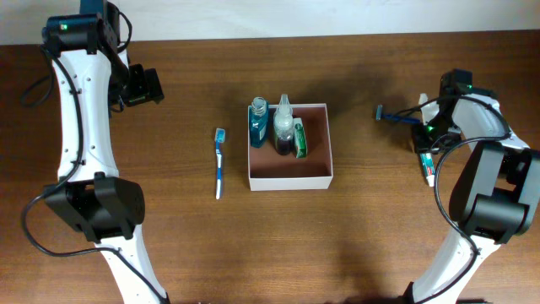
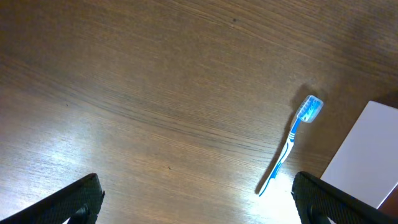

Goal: Pack container

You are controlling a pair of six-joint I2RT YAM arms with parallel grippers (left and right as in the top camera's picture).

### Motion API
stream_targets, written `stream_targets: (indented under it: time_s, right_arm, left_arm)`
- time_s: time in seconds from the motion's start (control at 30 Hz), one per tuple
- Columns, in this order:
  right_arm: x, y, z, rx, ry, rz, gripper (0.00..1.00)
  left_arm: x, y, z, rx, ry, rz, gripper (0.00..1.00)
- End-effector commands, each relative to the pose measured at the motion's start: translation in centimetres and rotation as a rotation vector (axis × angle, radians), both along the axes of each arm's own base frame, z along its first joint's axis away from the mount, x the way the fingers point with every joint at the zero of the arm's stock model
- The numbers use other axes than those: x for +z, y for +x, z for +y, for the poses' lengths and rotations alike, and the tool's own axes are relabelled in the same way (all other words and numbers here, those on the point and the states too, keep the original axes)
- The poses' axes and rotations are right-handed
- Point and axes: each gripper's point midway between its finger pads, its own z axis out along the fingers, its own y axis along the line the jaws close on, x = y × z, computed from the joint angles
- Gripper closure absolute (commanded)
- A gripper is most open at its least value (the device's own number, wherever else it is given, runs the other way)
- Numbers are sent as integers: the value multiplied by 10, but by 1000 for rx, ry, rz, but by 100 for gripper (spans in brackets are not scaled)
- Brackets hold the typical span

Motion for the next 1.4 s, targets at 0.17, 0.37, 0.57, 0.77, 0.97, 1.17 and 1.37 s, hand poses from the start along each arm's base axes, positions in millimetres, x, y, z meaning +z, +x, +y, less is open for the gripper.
stream_targets:
  time_s: [0.17, 0.37, 0.57, 0.77, 0.97, 1.17, 1.37]
  right_arm:
    - [-5, 2, 4, 0, 28, -16, 62]
    - [-10, -1, 5, 0, 29, -11, 61]
    - [-19, -10, 7, -27, 29, 11, 61]
    - [-21, -15, 8, -27, 33, 29, 62]
    - [-20, -27, 0, -93, -18, 80, 62]
    - [-20, -34, 6, -99, 13, 107, 62]
    - [-20, -35, 4, -100, 4, 110, 62]
  left_arm:
    - [6, -3, 0, 4, -6, -13, 1]
    - [6, -3, 0, 4, -6, -13, 0]
    - [6, -3, 0, 4, -6, -13, 1]
    - [6, -3, 0, 4, -6, -13, 1]
    - [6, -3, 0, 4, -6, -13, 1]
    - [6, -3, 0, 4, -6, -13, 1]
    - [6, -3, 0, 4, -6, -13, 1]
